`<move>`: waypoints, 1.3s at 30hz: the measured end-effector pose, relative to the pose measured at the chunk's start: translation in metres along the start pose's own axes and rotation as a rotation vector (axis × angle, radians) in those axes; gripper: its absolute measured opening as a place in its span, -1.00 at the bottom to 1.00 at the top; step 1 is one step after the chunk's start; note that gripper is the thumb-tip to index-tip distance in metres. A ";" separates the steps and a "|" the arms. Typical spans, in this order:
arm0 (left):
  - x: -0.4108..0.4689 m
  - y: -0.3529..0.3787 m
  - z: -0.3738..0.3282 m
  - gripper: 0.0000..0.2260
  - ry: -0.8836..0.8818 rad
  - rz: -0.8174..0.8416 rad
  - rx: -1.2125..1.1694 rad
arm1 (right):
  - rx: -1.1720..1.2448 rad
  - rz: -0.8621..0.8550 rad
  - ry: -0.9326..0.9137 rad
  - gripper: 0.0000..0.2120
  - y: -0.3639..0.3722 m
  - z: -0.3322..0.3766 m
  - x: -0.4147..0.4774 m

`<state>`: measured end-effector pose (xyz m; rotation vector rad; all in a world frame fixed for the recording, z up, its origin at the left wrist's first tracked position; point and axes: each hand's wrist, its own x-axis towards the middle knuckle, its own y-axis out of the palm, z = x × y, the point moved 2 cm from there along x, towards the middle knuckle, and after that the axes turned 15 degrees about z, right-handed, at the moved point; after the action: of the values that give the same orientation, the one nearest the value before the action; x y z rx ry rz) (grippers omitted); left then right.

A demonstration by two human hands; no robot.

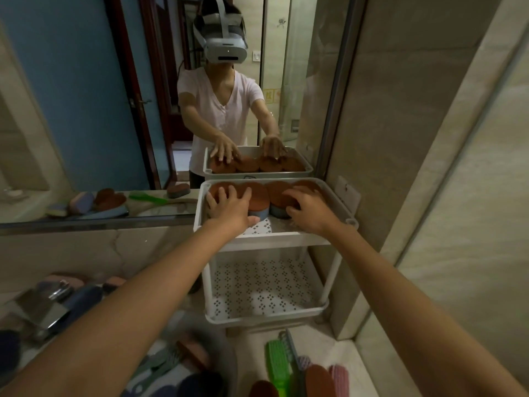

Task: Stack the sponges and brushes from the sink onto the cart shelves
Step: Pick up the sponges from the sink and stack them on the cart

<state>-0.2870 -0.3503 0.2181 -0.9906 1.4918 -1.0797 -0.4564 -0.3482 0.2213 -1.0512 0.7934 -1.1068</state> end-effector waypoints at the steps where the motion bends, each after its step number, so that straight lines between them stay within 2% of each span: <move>1: -0.004 -0.001 0.000 -0.35 0.021 -0.030 -0.008 | 0.022 -0.062 -0.022 -0.59 -0.001 0.002 -0.005; 4: -0.025 -0.011 -0.002 -0.48 0.115 -0.223 -0.154 | 0.086 -0.264 -0.073 -0.66 0.000 0.014 -0.025; 7: -0.063 -0.014 -0.008 -0.71 0.238 -0.530 -0.369 | 0.160 -0.470 -0.180 -0.73 0.012 0.038 -0.058; 10: -0.105 0.013 -0.013 -0.83 0.278 -0.628 -0.531 | 0.263 -0.568 -0.206 -0.73 0.044 0.059 -0.098; 12: -0.120 0.050 -0.012 -0.84 0.246 -0.568 -0.597 | 0.320 -0.540 -0.146 -0.72 0.078 0.062 -0.123; 14: -0.129 0.096 -0.011 -0.85 0.177 -0.438 -0.630 | 0.382 -0.414 0.016 -0.76 0.119 0.053 -0.147; 16: -0.132 0.146 -0.010 -0.87 0.111 -0.236 -0.641 | 0.394 -0.221 0.243 -0.79 0.161 0.037 -0.172; 18: -0.134 0.195 -0.013 -0.85 0.063 0.023 -0.618 | 0.280 -0.037 0.446 -0.74 0.194 0.021 -0.196; 21: -0.140 0.255 -0.019 -0.50 0.028 0.365 -0.462 | 0.127 0.185 0.625 -0.57 0.224 0.006 -0.220; 24: -0.149 0.289 -0.024 -0.23 0.024 0.540 -0.337 | 0.165 0.288 0.732 -0.38 0.237 -0.002 -0.230; 26: -0.153 0.299 -0.026 -0.17 0.018 0.542 -0.300 | 0.172 0.306 0.755 -0.34 0.241 -0.005 -0.233; 28: -0.155 0.304 -0.027 -0.19 0.001 0.486 -0.309 | 0.207 0.292 0.772 -0.34 0.243 -0.008 -0.233; 32: -0.157 0.297 -0.024 -0.20 -0.031 0.429 -0.416 | 0.286 0.200 0.781 -0.34 0.239 -0.011 -0.231; 36: -0.160 0.260 -0.021 -0.24 -0.004 0.327 -0.585 | 0.344 0.029 0.712 -0.52 0.213 -0.005 -0.224; 39: -0.160 0.214 -0.022 -0.24 0.007 0.156 -0.674 | 0.390 -0.127 0.596 -0.60 0.184 0.006 -0.214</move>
<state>-0.2951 -0.1380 0.0543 -1.2908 1.9550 -0.4606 -0.4531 -0.1235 0.0505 -0.4427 0.9300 -1.6417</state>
